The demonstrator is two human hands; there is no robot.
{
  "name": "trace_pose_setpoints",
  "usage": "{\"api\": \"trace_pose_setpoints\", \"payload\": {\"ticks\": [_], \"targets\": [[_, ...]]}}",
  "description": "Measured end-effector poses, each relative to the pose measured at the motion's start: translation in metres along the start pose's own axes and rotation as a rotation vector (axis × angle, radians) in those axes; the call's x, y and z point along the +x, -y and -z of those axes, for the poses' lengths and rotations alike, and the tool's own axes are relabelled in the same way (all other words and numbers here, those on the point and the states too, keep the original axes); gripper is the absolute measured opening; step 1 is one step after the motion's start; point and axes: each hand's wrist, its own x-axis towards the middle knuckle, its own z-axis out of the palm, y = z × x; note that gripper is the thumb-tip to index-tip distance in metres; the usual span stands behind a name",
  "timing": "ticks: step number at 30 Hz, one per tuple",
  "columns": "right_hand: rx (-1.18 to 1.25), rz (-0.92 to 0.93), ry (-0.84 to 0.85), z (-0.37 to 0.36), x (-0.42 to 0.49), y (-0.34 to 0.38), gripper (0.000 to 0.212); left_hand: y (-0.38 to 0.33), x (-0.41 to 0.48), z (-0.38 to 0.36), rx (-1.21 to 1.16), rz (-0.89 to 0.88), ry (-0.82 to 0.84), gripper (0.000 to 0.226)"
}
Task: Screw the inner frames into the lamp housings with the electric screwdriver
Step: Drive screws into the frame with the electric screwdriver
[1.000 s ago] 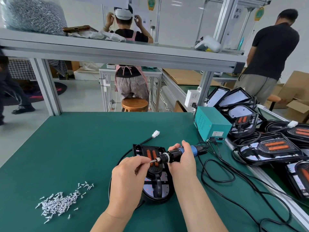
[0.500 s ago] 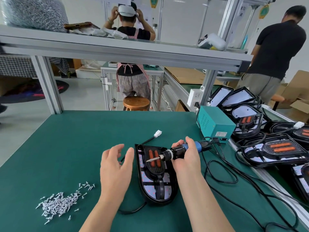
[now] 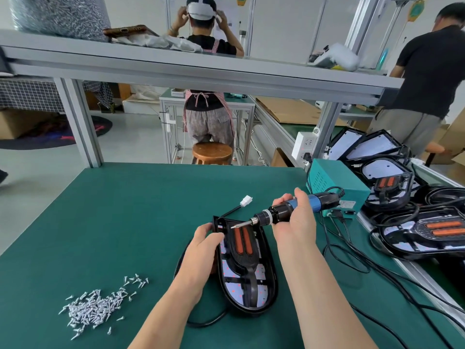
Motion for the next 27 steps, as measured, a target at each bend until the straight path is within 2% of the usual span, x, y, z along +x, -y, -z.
{"api": "trace_pose_setpoints", "payload": {"ticks": [5,10,14,19,27], "targets": [[-0.047,0.150,0.054,-0.015,0.010,0.002,0.027,-0.003,0.002,-0.009,0.121,-0.024,0.044,0.072],[-0.141,0.283,0.118,-0.025,0.013,-0.007,0.026,0.007,0.011,-0.010,0.031,-0.010,0.022,0.054],[-0.216,0.358,0.170,-0.035,0.013,-0.018,0.023,0.009,0.012,-0.010,0.008,0.002,0.026,0.069],[-0.310,0.469,0.274,-0.045,0.008,-0.027,0.021,0.012,0.016,-0.011,0.015,-0.003,0.024,0.070],[-0.386,0.529,0.367,-0.050,0.002,-0.036,0.019,0.015,0.019,-0.012,0.005,-0.018,0.019,0.065]]}}
